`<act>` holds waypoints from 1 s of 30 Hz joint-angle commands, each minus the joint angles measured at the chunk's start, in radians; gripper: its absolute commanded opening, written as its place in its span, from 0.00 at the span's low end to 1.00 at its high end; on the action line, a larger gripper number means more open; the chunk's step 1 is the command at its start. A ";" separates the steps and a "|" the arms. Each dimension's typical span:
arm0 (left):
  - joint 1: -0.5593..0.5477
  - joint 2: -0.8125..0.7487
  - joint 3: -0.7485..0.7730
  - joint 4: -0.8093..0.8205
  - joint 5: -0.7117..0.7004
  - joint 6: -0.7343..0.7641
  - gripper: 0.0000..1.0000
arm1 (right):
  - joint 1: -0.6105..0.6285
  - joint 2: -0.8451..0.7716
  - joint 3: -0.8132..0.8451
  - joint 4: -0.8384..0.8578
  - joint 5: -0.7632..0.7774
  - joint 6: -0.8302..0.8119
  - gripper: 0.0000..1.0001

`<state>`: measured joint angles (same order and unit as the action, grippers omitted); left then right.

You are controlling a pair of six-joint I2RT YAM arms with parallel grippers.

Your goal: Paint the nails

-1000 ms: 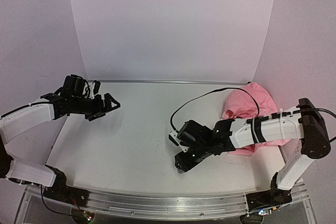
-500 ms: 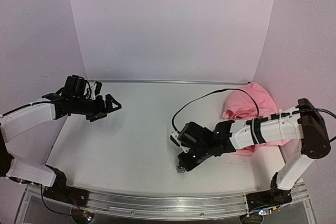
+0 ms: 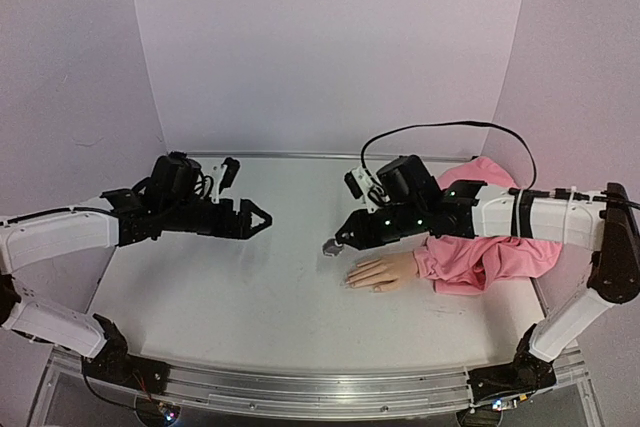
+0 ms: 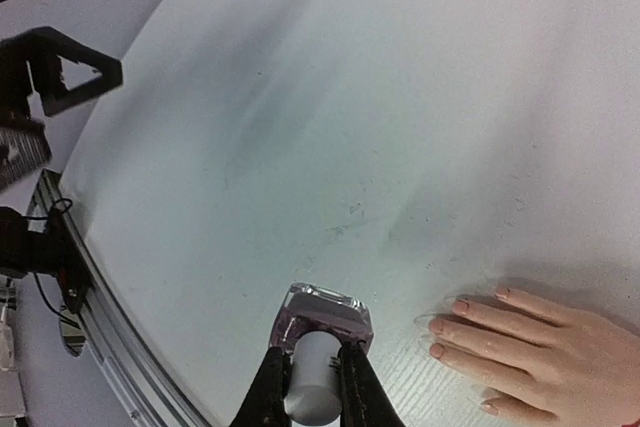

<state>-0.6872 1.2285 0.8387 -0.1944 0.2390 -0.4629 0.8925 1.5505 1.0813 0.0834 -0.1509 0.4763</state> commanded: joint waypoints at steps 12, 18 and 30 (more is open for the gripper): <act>-0.262 -0.011 -0.233 0.497 -0.034 0.517 0.92 | 0.028 0.042 0.114 0.059 -0.290 0.012 0.00; -0.300 0.050 -0.192 0.533 -0.014 0.591 0.81 | 0.072 0.085 0.170 0.047 -0.267 0.012 0.00; -0.346 0.097 -0.167 0.552 -0.100 0.647 0.49 | 0.101 0.115 0.211 0.028 -0.230 0.022 0.00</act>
<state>-1.0153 1.3151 0.6224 0.2981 0.1795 0.1440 0.9855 1.6558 1.2369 0.1032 -0.3920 0.4957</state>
